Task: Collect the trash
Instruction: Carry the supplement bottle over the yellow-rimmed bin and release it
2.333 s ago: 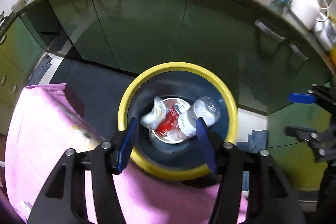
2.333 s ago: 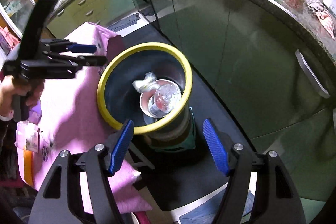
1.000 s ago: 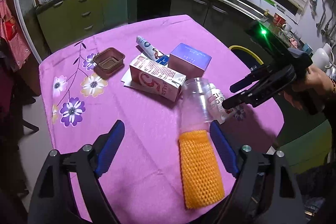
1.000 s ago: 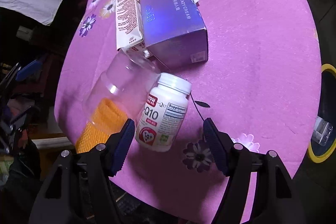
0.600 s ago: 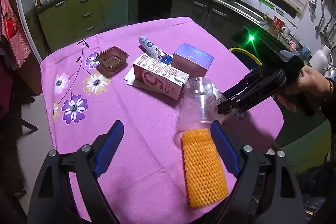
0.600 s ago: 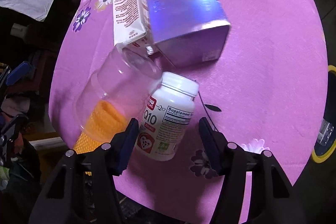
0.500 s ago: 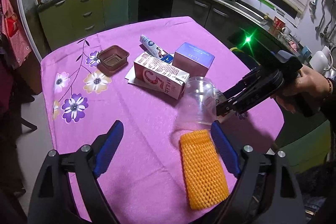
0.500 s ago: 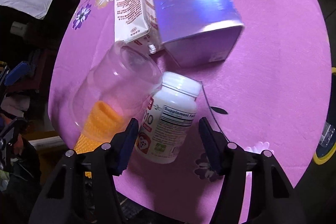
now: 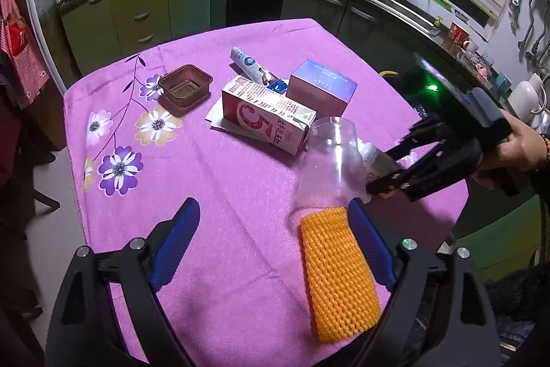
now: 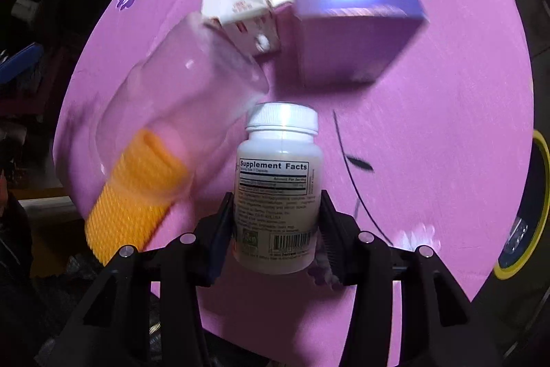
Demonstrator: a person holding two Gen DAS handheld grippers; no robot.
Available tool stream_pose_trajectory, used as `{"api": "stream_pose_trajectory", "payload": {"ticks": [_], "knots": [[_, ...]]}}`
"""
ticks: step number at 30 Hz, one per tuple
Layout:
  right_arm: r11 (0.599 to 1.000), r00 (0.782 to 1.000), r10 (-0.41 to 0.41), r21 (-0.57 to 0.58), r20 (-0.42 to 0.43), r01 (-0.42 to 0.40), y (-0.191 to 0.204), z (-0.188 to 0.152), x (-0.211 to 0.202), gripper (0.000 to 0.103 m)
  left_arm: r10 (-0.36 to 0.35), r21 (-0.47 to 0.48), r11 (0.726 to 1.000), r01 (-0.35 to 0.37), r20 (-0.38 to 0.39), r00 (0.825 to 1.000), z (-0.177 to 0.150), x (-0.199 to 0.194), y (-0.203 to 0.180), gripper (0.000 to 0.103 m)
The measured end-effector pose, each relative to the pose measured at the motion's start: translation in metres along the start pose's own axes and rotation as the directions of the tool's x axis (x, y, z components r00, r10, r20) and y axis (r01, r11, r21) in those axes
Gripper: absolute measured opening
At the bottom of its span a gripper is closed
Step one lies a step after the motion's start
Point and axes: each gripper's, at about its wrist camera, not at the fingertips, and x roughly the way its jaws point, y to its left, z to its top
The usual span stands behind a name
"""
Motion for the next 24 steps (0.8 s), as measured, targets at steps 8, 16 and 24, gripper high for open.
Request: {"api": "stream_pose_trajectory", "payload": {"ticks": [8,16,24], "knots": [[0.990,0.991,0.106,0.081,0.082,-0.113,-0.035,-0.040,-0.033,0.047,0.009,0.020,1.000,-0.008,-0.019,1.000,0.005,0.008,-0.009,0.084],[0.988,0.985,0.113,0.090,0.133,-0.125,-0.047,-0.049,-0.055,0.047,0.020,0.039,0.999,-0.019,-0.021,1.000,0.009,0.008,-0.019,0.084],[0.960,0.951,-0.062,0.277,0.302,-0.026,-0.140,-0.062,-0.126,0.047,0.024,0.042,0.999,-0.023,-0.021,0.999,0.008,0.004,-0.020,0.084]]}}
